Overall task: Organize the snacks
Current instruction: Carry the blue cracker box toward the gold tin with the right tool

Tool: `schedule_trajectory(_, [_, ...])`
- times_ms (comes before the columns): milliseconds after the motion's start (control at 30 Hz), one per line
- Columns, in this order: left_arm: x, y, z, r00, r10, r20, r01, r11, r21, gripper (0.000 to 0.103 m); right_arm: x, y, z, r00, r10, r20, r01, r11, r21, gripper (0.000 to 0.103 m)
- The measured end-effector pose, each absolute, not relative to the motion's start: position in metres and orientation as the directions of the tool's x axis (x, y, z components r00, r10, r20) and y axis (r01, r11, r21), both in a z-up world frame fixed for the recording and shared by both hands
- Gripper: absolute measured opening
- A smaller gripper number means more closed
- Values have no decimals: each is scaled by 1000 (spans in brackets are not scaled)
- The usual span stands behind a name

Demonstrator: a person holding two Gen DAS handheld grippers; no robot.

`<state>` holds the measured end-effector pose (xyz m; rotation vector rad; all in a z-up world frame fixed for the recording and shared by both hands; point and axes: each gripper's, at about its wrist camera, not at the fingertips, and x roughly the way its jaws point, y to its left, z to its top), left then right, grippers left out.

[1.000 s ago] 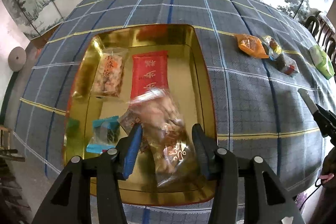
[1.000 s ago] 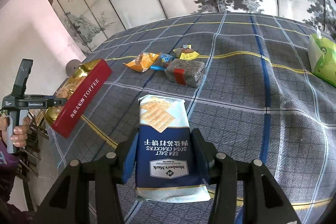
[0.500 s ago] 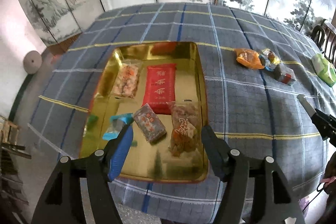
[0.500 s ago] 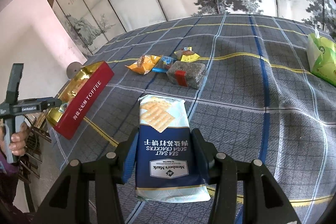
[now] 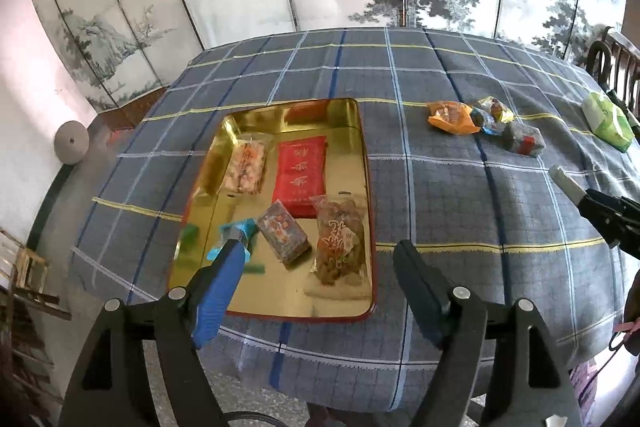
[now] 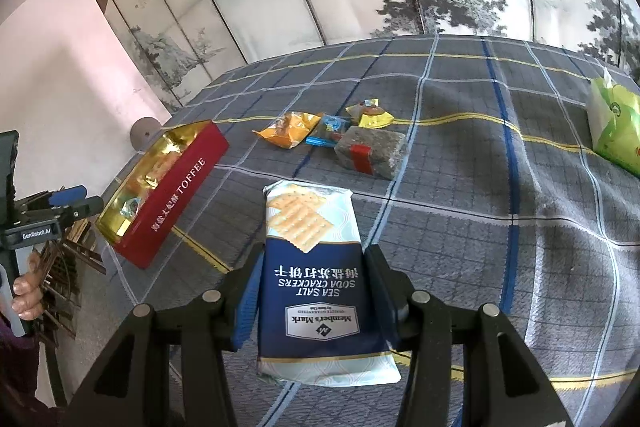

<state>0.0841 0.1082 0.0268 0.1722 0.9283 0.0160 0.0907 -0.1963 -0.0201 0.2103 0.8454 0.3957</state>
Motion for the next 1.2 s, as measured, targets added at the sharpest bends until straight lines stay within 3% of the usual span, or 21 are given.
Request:
schedule_trajectory(333, [74,115,27,609,108,-786,44,984,170,80,89,-185,-14,591,423,-687,-273,906,324,50])
schedule_trajectory(1200, [47,147,13,594,124,-794,2,988,156,81,80,-150,-2,570,420,-706,-310,906,288,50])
